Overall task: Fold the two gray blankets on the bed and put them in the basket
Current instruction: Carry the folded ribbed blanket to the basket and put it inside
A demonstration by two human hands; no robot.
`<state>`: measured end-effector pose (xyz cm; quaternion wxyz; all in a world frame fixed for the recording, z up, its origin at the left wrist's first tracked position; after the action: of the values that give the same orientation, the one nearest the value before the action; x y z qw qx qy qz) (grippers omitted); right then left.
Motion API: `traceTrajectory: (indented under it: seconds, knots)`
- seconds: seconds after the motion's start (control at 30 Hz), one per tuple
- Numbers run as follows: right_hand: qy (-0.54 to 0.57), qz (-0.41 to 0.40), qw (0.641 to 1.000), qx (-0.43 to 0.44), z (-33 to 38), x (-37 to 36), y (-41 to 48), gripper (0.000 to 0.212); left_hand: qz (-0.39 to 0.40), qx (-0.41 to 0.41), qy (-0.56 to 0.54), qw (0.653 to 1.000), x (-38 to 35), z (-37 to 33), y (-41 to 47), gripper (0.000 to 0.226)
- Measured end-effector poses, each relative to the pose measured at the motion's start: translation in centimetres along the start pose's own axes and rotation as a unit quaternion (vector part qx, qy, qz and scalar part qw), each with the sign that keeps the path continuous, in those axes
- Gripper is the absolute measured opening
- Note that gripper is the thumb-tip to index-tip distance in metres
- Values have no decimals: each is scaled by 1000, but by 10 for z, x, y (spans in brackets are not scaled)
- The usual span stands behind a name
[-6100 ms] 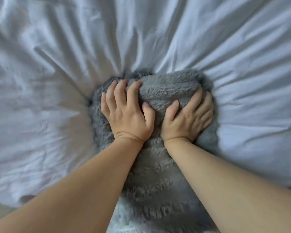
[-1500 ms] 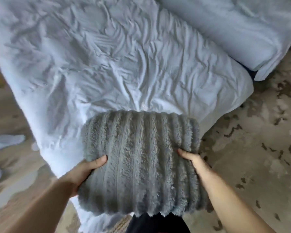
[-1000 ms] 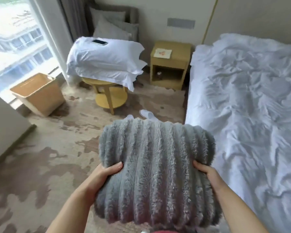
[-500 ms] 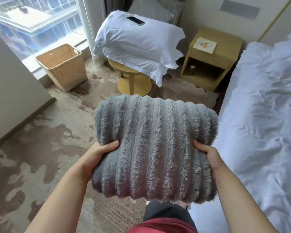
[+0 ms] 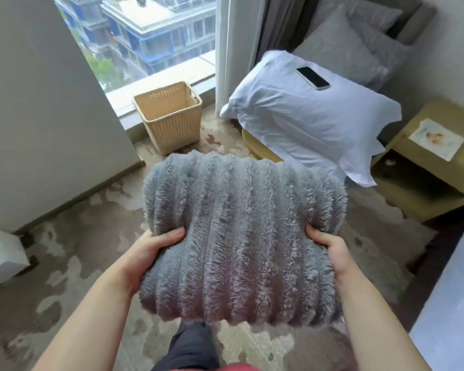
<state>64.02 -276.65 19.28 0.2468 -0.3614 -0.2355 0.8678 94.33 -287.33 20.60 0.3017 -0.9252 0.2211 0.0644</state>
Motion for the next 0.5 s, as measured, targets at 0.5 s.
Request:
traceTrajectory:
  seconds: [0.5]
  knots:
    - [16,-8,1000,3,144,-186,259,26,44,14,-53,998,70,-193,279,53]
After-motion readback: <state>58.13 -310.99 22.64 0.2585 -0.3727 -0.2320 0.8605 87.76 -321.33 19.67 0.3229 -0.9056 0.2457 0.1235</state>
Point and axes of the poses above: each hand's wrist, its own y-axis towards the middle knuckle, its own x-axis out of the back of the hand, z = x × y, the point moved 3 cm from there along y, towards the middle knuckle, and after that the axes turned 11 degrees about y, right-handed, at the moved point
